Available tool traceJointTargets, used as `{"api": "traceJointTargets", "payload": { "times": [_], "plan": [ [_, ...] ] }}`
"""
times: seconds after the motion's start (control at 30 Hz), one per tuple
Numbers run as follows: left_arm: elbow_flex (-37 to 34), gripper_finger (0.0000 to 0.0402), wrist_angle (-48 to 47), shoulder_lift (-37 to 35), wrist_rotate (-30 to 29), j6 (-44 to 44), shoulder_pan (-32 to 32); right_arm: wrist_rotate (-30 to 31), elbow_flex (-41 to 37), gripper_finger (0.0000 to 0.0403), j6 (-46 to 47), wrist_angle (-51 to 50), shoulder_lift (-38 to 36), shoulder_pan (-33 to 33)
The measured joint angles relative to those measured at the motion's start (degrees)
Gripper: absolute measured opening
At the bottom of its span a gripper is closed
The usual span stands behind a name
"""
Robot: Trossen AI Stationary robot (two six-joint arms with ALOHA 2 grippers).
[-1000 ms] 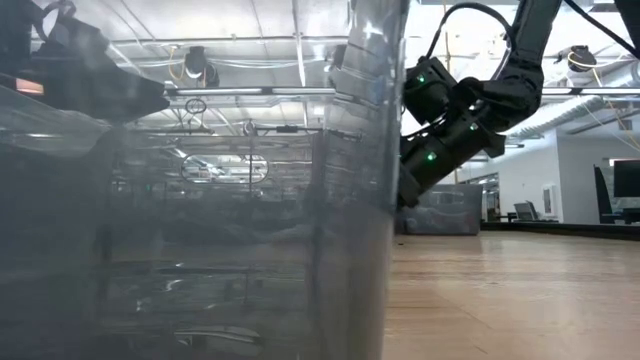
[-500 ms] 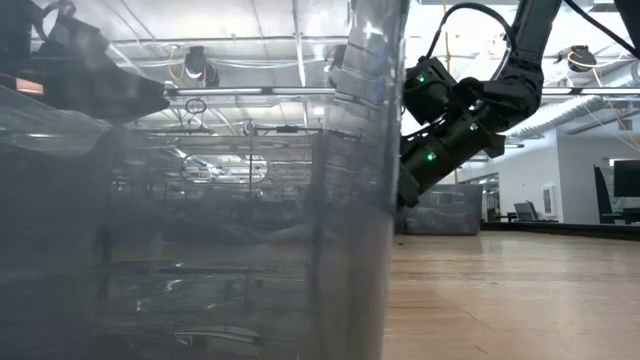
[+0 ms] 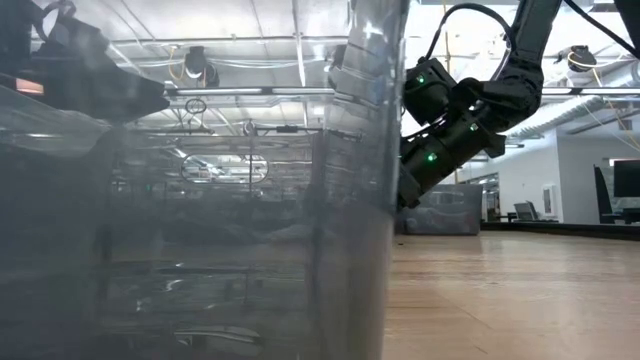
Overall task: Pick & Place Travel size toiletries
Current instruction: Put the black hairbrush into the top left black bin
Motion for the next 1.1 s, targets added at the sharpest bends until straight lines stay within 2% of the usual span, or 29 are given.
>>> {"api": "traceJointTargets", "payload": {
  "times": [0.5, 0.8, 1.1],
  "plan": [
    [0.0, 0.0310, 0.0, 0.0, 0.0, 0.0, 0.0, 0.0, 0.0, 0.0005, -1.4, -0.3, 0.0, 0.0],
    [0.0, 0.0310, 0.0, 0.0, 0.0, 0.0, 0.0, 0.0, 0.0, 0.0001, -2.7, -0.7, 0.0, 0.0],
    [0.0, 0.0310, 0.0, 0.0, 0.0, 0.0, 0.0, 0.1, 0.0, 0.0001, -2.8, -6.8, -2.5, 0.0]
  ]
}}
